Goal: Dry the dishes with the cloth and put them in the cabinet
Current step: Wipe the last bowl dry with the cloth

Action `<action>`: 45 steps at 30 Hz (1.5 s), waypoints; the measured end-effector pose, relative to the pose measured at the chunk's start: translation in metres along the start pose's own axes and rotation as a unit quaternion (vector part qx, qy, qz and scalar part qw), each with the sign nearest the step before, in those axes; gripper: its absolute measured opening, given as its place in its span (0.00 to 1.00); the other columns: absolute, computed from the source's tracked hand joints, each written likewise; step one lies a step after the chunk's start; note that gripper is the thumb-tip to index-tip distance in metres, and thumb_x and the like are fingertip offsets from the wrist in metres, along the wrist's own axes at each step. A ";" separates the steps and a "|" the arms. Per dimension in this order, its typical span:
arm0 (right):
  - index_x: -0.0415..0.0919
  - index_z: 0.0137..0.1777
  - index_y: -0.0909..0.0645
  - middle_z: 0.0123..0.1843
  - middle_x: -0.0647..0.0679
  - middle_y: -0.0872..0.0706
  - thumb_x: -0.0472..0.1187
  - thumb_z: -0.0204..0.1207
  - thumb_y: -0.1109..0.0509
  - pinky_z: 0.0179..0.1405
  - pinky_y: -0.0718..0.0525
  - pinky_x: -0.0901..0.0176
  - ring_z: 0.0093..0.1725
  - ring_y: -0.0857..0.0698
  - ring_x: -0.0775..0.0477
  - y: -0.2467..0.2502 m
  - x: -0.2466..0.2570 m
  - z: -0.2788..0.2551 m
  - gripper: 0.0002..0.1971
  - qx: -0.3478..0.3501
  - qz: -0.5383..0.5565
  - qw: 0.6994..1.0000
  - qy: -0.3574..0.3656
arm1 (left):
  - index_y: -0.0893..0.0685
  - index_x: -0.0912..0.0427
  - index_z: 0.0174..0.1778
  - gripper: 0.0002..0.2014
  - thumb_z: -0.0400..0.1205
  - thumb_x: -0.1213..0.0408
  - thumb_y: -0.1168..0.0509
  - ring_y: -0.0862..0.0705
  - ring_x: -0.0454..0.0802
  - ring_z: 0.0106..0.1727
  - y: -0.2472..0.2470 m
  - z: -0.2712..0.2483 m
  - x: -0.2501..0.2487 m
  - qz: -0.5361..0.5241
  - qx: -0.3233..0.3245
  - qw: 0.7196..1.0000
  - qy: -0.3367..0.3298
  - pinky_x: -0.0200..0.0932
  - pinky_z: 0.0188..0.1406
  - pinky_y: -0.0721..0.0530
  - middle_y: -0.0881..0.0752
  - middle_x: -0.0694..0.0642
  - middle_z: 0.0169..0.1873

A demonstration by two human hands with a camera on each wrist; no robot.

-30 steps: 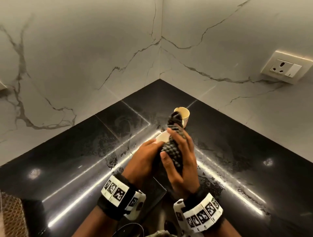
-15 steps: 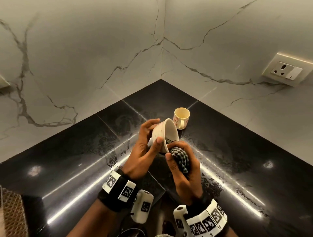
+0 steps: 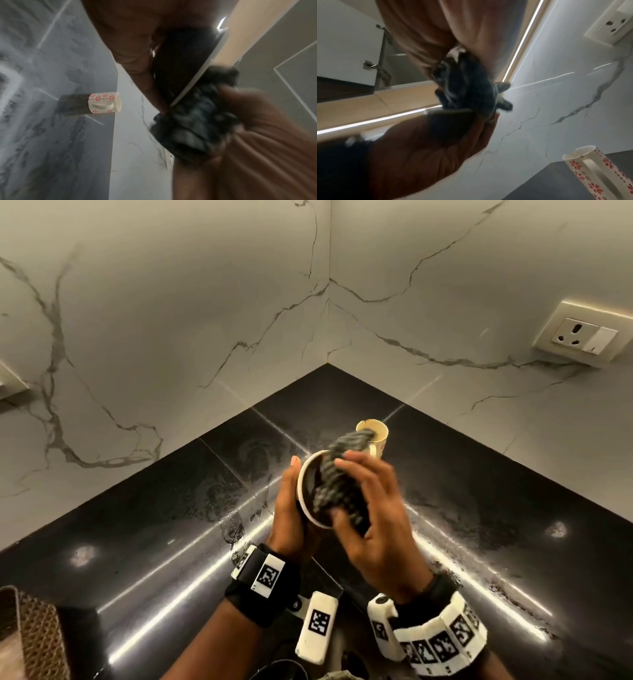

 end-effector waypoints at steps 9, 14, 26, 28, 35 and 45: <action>0.39 0.65 0.12 0.72 0.41 0.28 0.35 0.78 0.21 0.66 0.14 0.52 0.72 0.19 0.46 -0.002 -0.021 -0.015 0.16 0.045 -0.106 0.985 0.132 | 0.10 0.65 0.51 0.24 0.84 0.48 0.41 0.11 0.58 0.46 0.000 -0.005 0.010 0.005 0.049 0.999 0.015 0.47 0.48 0.13 0.11 0.67 0.46; 0.37 0.73 0.17 0.75 0.47 0.20 0.34 0.77 0.21 0.72 0.18 0.48 0.77 0.21 0.50 0.003 -0.015 -0.014 0.24 0.036 -0.057 0.993 0.099 | 0.22 0.76 0.71 0.36 0.84 0.42 0.41 0.16 0.67 0.62 0.006 -0.002 0.007 -0.008 0.016 1.000 0.020 0.58 0.65 0.17 0.17 0.76 0.61; 0.37 0.69 0.17 0.67 0.42 0.18 0.35 0.79 0.24 0.69 0.17 0.46 0.67 0.18 0.40 0.002 -0.025 -0.012 0.19 -0.023 -0.215 0.965 0.146 | 0.23 0.77 0.69 0.29 0.87 0.53 0.48 0.10 0.56 0.55 0.002 0.002 0.000 0.067 0.032 0.996 -0.049 0.44 0.53 0.11 0.11 0.67 0.54; 0.35 0.68 0.14 0.63 0.42 0.14 0.33 0.79 0.25 0.69 0.17 0.49 0.64 0.16 0.40 0.000 -0.022 -0.010 0.17 0.002 -0.179 0.971 0.161 | 0.25 0.79 0.70 0.29 0.87 0.55 0.50 0.11 0.57 0.54 0.004 0.004 -0.004 0.057 0.050 0.994 -0.074 0.43 0.55 0.12 0.11 0.67 0.53; 0.41 0.78 0.21 0.75 0.45 0.17 0.37 0.84 0.27 0.76 0.21 0.47 0.76 0.19 0.43 -0.006 -0.026 -0.007 0.23 0.005 -0.233 0.958 0.168 | 0.24 0.75 0.69 0.26 0.87 0.54 0.48 0.10 0.63 0.59 -0.008 0.006 -0.007 0.162 0.057 0.973 -0.157 0.51 0.60 0.13 0.10 0.69 0.57; 0.45 0.63 0.14 0.55 0.44 0.08 0.46 0.88 0.41 0.53 0.13 0.35 0.53 0.10 0.41 -0.001 -0.012 0.010 0.15 0.100 0.116 0.976 -0.153 | 0.18 0.70 0.63 0.23 0.82 0.54 0.38 0.12 0.69 0.51 -0.005 0.017 -0.008 0.336 0.078 0.872 -0.347 0.74 0.48 0.15 0.12 0.66 0.54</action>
Point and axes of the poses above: each hand's wrist, its own z-axis towards the middle knuckle, its own y-axis out of the back of the hand, x = y × z, the point moved 2 cm from there along z, towards the middle knuckle
